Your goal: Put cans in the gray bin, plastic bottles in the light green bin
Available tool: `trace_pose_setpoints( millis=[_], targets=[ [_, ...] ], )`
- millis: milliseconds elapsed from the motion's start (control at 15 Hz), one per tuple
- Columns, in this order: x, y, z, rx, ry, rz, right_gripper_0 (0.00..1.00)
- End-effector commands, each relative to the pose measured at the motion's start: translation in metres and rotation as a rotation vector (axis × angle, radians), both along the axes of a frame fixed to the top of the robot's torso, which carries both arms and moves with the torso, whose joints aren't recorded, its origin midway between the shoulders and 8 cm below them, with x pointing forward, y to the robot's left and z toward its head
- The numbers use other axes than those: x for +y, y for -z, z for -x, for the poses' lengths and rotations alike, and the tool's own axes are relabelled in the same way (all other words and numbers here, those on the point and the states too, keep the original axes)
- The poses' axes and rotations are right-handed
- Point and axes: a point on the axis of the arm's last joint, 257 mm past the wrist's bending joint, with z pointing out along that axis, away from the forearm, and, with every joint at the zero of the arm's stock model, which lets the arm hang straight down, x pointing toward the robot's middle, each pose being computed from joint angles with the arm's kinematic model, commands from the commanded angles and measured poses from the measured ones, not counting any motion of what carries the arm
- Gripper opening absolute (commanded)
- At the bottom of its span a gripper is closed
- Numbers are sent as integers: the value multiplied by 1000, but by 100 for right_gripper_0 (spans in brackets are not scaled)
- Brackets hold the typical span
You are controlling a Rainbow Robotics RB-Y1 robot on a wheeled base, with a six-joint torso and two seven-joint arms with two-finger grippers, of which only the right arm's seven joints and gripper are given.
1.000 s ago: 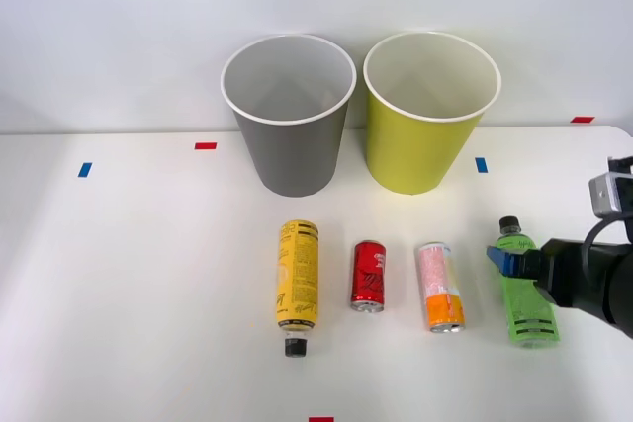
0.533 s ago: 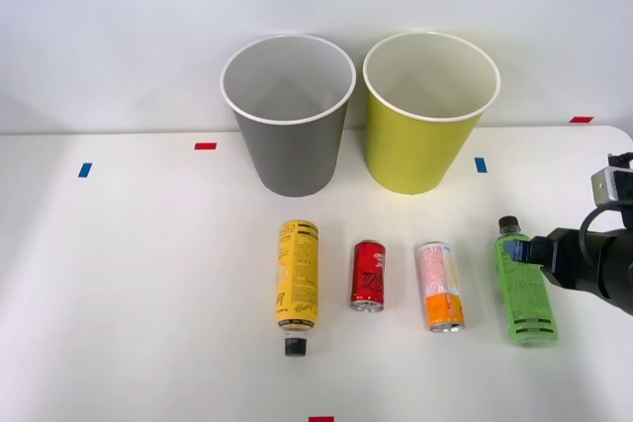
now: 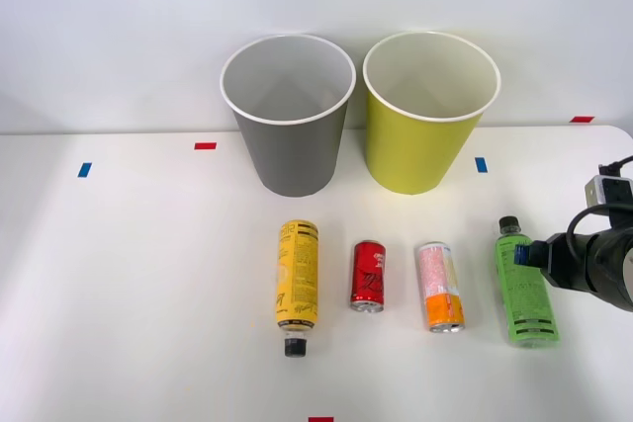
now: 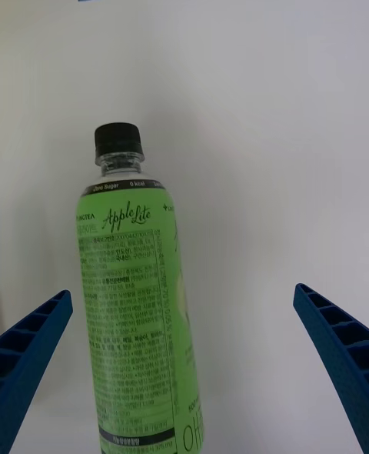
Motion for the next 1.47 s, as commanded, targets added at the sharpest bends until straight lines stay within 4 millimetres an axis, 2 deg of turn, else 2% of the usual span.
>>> trace_pose_setpoints(
  millis=[67, 533, 933, 1467],
  targets=[
    [1, -1, 3, 27, 25, -13, 100],
    [4, 17, -5, 86, 23, -15, 100],
    [19, 33, -27, 114, -12, -4, 100],
    [29, 45, -40, 127, -21, 33, 100]
  ],
)
